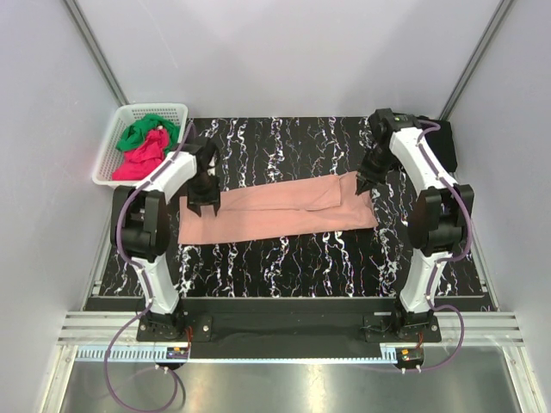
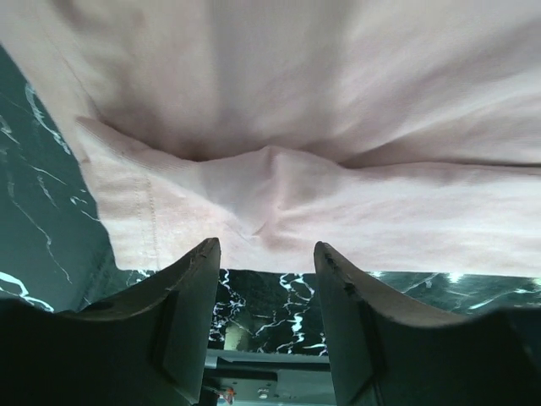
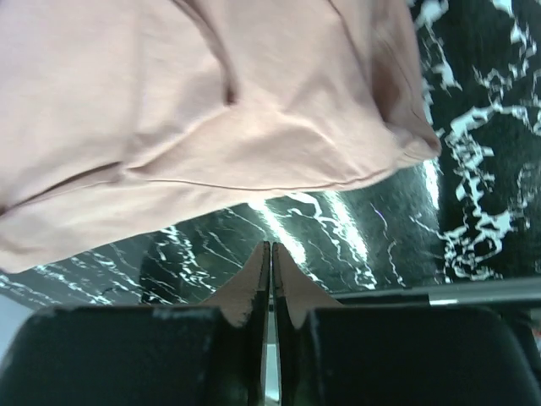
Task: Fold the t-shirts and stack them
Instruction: Fold the tshirt
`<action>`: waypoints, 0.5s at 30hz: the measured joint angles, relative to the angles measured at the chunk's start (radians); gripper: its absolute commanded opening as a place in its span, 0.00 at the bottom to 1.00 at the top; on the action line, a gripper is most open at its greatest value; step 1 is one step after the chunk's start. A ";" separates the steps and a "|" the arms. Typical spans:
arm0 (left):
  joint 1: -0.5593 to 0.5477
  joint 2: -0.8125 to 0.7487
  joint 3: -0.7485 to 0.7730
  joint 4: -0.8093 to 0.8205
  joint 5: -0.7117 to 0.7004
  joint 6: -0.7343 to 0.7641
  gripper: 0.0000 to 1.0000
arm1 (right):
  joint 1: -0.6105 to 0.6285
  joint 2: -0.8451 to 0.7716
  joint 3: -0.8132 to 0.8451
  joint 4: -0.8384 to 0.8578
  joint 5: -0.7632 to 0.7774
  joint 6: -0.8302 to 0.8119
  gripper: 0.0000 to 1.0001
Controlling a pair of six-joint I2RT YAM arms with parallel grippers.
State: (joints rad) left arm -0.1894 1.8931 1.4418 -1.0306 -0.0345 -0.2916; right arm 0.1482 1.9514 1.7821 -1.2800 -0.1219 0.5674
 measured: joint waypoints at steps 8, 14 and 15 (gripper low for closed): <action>0.000 -0.093 0.099 0.012 0.014 -0.021 0.54 | 0.000 0.068 -0.006 0.035 -0.021 -0.060 0.12; 0.000 -0.136 0.098 0.010 0.020 -0.023 0.54 | 0.000 0.179 -0.020 0.088 -0.082 -0.095 0.14; 0.000 -0.136 0.094 0.012 0.019 -0.023 0.53 | 0.000 0.193 -0.017 0.095 -0.092 -0.099 0.15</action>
State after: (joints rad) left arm -0.1894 1.7569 1.5360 -1.0187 -0.0151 -0.3141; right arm 0.1486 2.1448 1.7649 -1.1851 -0.2138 0.4686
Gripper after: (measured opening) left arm 0.530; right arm 0.132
